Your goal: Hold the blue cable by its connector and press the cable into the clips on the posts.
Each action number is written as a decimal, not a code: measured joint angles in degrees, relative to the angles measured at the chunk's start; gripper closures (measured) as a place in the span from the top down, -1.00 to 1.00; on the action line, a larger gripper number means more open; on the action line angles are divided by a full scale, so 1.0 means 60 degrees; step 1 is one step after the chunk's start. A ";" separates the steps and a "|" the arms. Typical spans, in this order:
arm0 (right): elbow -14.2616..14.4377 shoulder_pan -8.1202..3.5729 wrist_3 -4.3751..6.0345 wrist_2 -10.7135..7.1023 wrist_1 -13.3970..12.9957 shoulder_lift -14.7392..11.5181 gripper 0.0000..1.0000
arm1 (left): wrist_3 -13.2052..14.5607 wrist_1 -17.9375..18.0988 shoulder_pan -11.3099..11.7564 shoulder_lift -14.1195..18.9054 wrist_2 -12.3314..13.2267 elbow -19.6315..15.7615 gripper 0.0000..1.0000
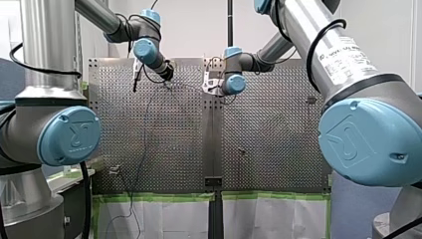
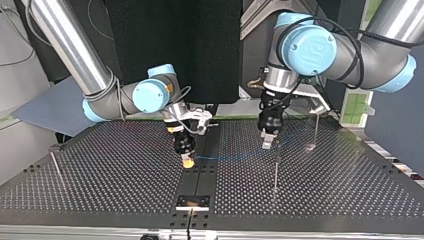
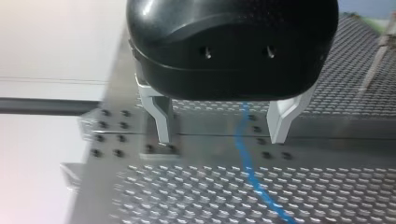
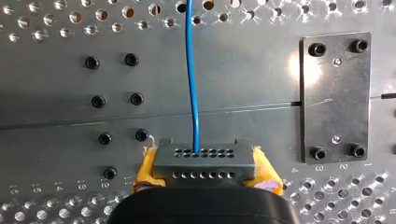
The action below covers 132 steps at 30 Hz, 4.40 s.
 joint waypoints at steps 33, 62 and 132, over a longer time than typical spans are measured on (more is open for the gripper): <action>0.0000 -0.0033 -0.0051 0.0001 0.0109 0.0002 -1.00 | -0.0624 0.0735 -0.0636 -0.1744 -0.1772 0.0824 1.00; 0.0000 -0.0037 -0.0068 0.0012 0.0096 0.0002 -1.00 | -0.0203 0.0855 -0.0735 -0.2320 -0.2213 0.1588 1.00; 0.0062 -0.0212 -0.0094 0.0065 0.0665 0.0002 -1.00 | -0.0109 0.0962 -0.1312 -0.3009 -0.2513 0.2194 -1.00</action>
